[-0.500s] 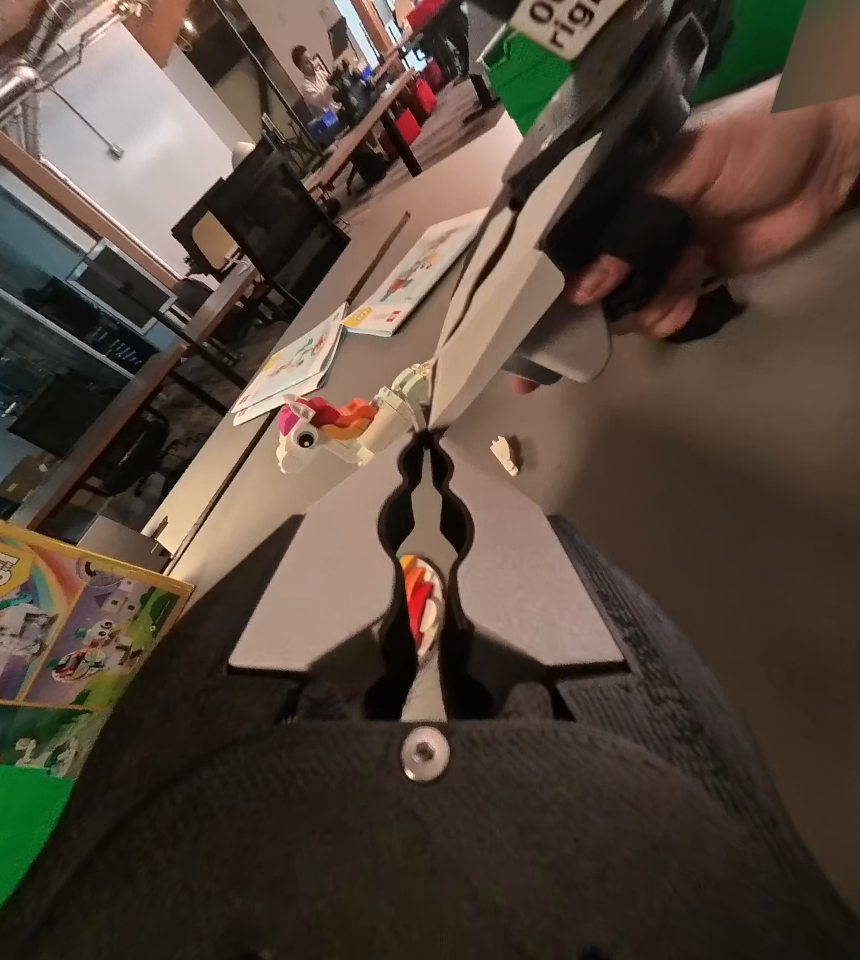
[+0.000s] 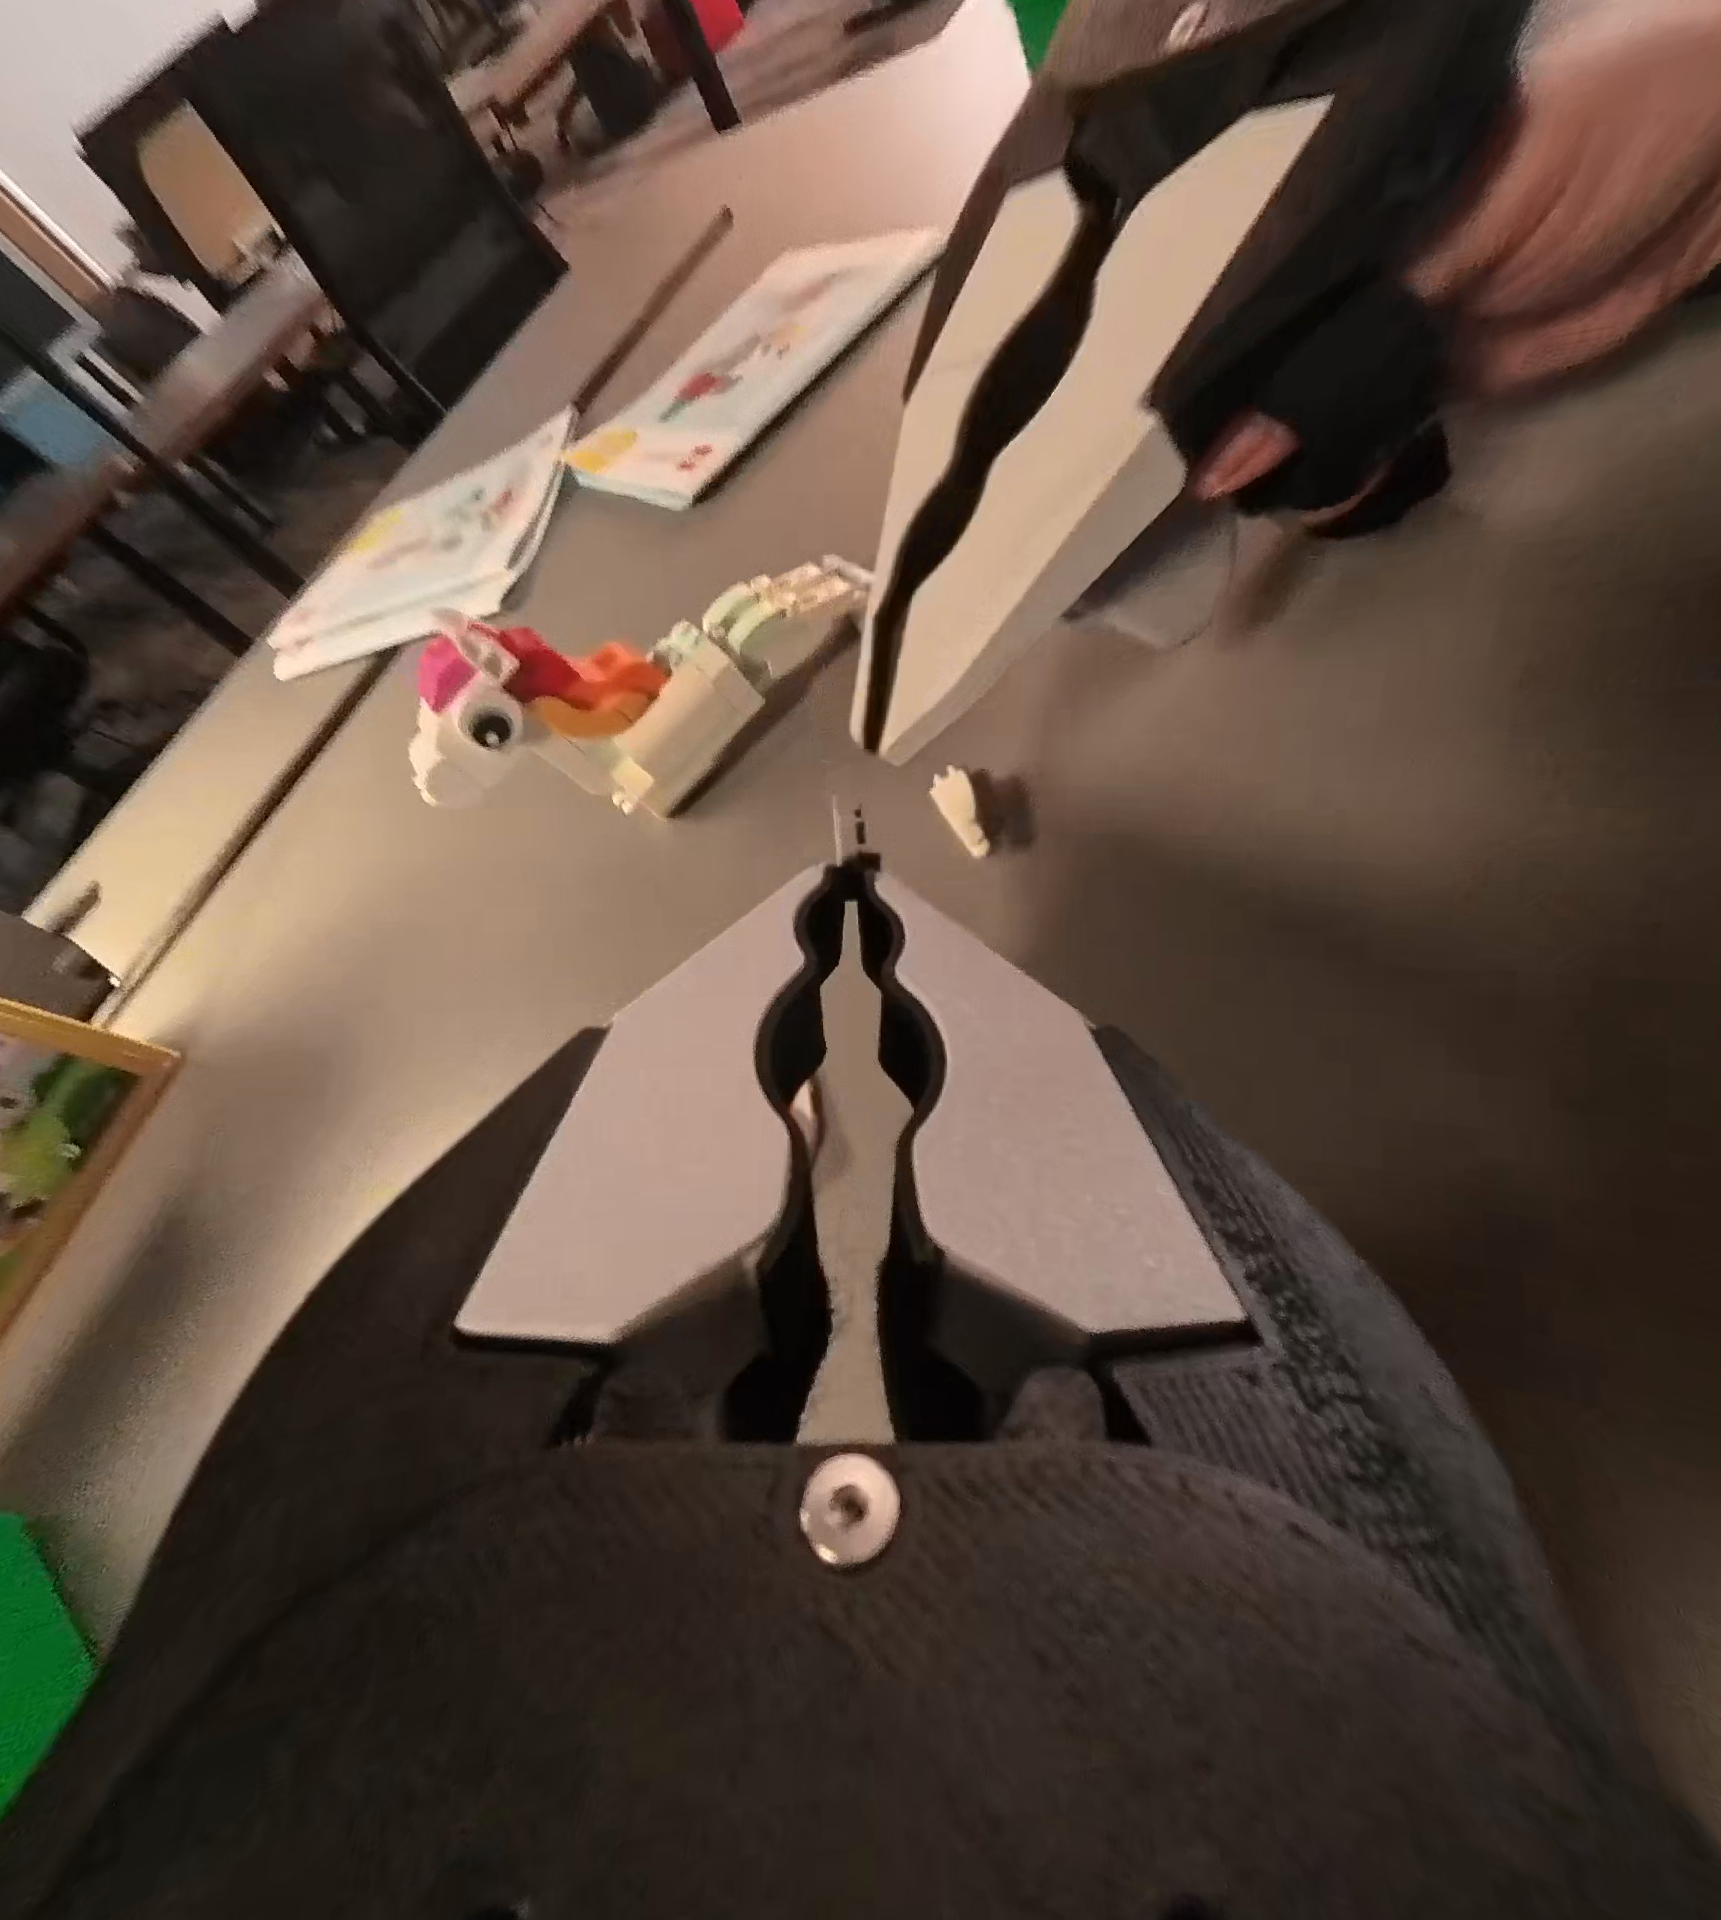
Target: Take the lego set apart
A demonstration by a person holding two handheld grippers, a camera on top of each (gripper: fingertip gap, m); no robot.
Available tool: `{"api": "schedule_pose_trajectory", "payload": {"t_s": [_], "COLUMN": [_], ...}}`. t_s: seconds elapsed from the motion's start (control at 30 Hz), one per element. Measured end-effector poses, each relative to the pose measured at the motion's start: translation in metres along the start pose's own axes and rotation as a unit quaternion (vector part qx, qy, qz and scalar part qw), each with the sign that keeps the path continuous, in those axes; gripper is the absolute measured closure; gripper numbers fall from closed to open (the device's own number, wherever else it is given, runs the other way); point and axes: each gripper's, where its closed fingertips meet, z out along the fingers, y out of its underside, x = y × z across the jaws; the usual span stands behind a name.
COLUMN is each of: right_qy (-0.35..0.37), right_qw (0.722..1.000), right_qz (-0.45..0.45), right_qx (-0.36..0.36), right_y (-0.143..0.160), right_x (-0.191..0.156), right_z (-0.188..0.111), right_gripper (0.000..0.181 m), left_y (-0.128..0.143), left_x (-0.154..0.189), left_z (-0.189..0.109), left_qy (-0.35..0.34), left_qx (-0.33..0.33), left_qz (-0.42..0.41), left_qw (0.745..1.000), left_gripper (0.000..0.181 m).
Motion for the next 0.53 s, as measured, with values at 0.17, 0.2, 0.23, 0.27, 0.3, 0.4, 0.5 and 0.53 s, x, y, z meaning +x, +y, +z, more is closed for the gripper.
{"api": "schedule_pose_trajectory", "payload": {"t_s": [0.17,0.2,0.23,0.27,0.3,0.4,0.5,0.53], "right_qy": [0.097,0.124,0.154,0.187,0.220,0.293,0.323,0.332], "right_qw": [0.991,0.986,0.978,0.968,0.957,0.924,0.888,0.873], "right_qz": [-0.049,-0.046,-0.044,-0.047,-0.059,-0.151,-0.283,-0.324], "right_qx": [0.078,0.106,0.134,0.160,0.181,0.195,0.163,0.150], "right_y": [-0.028,-0.034,-0.039,-0.042,-0.044,-0.047,-0.051,-0.053], "right_x": [0.039,0.050,0.062,0.072,0.080,0.083,0.065,0.059], "right_z": [-0.033,-0.043,-0.053,-0.062,-0.070,-0.079,-0.071,-0.070], "right_gripper": [0.174,0.173,0.173,0.172,0.172,0.172,0.175,0.176], "left_y": [0.014,0.017,0.020,0.022,0.024,0.025,0.018,0.016], "left_x": [0.006,0.008,0.010,0.010,0.010,0.017,0.032,0.039], "left_z": [0.006,0.008,0.010,0.011,0.013,0.014,0.011,0.010], "left_qy": [0.031,0.037,0.041,0.040,0.037,0.052,0.108,0.142], "left_qx": [-0.031,-0.040,-0.049,-0.059,-0.067,-0.075,-0.064,-0.065], "left_qz": [-0.052,-0.059,-0.062,-0.061,-0.058,-0.061,-0.105,-0.133], "left_qw": [0.998,0.997,0.996,0.996,0.995,0.994,0.987,0.979], "left_gripper": [0.179,0.179,0.179,0.179,0.179,0.179,0.179,0.179]}}
